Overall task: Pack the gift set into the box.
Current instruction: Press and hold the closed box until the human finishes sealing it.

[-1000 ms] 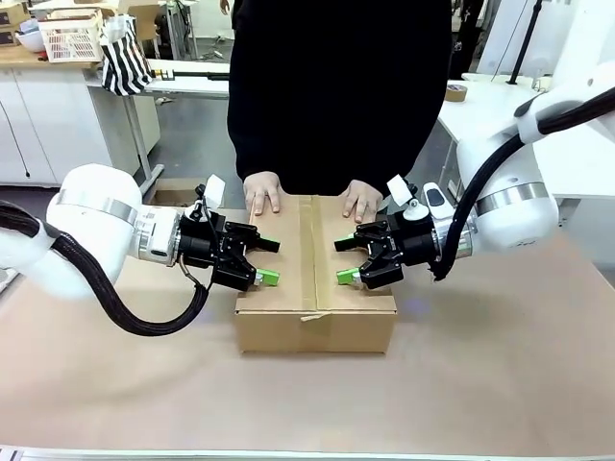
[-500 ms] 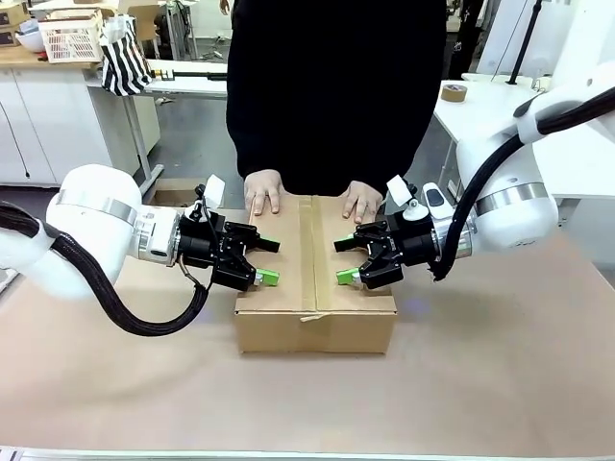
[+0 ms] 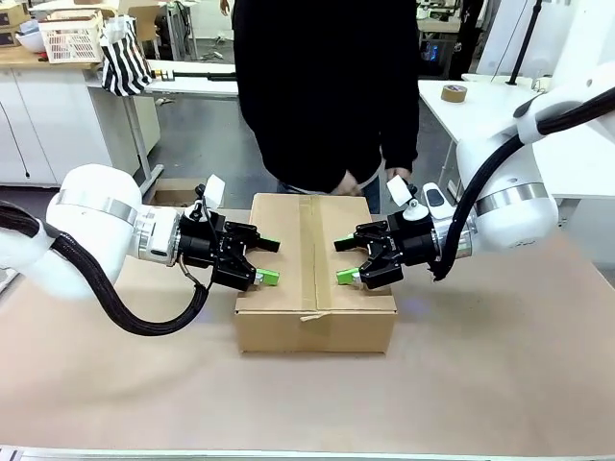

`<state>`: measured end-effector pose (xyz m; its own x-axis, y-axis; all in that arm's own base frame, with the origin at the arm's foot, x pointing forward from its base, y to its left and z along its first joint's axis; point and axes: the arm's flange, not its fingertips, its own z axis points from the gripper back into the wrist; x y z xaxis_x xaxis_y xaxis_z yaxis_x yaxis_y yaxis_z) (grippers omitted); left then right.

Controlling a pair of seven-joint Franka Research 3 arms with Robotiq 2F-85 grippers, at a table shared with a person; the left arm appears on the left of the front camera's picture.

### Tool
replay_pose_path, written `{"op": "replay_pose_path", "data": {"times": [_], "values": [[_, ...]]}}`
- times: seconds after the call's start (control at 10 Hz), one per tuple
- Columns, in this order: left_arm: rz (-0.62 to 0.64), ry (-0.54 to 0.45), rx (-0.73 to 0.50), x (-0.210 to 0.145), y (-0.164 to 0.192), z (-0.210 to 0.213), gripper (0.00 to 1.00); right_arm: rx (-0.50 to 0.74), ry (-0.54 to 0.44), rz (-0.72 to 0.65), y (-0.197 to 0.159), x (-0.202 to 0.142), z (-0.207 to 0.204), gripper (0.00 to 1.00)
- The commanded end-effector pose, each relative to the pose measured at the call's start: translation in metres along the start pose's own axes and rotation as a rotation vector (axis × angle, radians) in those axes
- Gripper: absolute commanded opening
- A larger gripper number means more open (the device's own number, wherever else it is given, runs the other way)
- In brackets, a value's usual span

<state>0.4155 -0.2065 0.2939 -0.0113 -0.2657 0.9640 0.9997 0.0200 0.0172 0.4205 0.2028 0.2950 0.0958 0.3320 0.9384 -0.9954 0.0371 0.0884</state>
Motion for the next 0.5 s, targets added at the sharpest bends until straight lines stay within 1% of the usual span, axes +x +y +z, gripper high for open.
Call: {"op": "replay_pose_path", "data": {"times": [0.0, 0.4], "values": [[-0.01, 0.006, 0.001, -0.0025, -0.0014, 0.0003, 1.0, -0.01, -0.004, 0.004, 0.0023, -0.0039, -0.0006, 1.0], [-0.01, 0.006, 0.001, -0.0025, -0.0014, 0.0003, 1.0, -0.01, -0.004, 0.004, 0.0023, -0.0039, -0.0006, 1.0]]}}
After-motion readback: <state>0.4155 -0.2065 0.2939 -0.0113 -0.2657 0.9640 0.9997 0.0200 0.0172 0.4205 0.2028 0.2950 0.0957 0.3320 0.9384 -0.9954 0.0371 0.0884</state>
